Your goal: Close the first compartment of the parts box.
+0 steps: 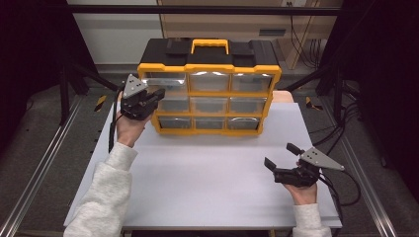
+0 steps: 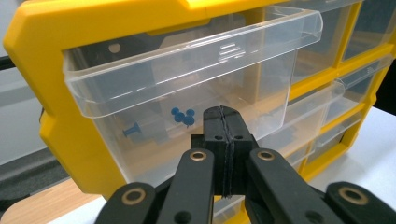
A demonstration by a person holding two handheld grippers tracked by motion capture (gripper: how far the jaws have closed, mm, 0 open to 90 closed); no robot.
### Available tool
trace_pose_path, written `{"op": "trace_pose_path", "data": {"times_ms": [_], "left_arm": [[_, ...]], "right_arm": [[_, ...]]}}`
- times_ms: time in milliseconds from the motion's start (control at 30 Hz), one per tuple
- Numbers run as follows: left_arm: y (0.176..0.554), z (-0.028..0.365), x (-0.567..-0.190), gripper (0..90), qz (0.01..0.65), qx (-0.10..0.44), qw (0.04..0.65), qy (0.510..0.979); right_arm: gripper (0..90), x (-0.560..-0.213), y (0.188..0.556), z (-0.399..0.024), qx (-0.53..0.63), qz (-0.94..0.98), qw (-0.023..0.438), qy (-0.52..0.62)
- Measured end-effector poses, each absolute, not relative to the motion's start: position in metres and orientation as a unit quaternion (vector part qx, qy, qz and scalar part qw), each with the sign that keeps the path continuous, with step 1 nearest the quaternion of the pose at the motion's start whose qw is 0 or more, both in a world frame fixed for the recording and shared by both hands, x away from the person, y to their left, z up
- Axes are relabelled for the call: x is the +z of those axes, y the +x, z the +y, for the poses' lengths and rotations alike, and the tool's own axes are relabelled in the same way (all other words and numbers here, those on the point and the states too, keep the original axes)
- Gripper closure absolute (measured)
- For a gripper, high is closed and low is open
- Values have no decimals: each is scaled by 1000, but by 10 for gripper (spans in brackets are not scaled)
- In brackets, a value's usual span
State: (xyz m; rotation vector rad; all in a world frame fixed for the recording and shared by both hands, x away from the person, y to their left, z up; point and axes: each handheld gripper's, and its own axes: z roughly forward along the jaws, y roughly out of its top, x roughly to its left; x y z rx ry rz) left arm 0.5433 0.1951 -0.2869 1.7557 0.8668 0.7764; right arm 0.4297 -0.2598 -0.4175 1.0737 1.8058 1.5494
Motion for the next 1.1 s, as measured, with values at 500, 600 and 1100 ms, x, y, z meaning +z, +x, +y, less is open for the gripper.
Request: {"op": "trace_pose_path", "data": {"times_ms": [500,600,1100], "left_arm": [[557,193,-287,896,360,332,482,726],[559,192,-287,896,360,334,481,726],[567,192,-289,896,366,341,470,727]], "right_arm": [[5,-417,430,-260,574,667,263,395],[5,-417,429,-260,574,667,263,395],[5,-416,429,-261,574,666,263,397]]}}
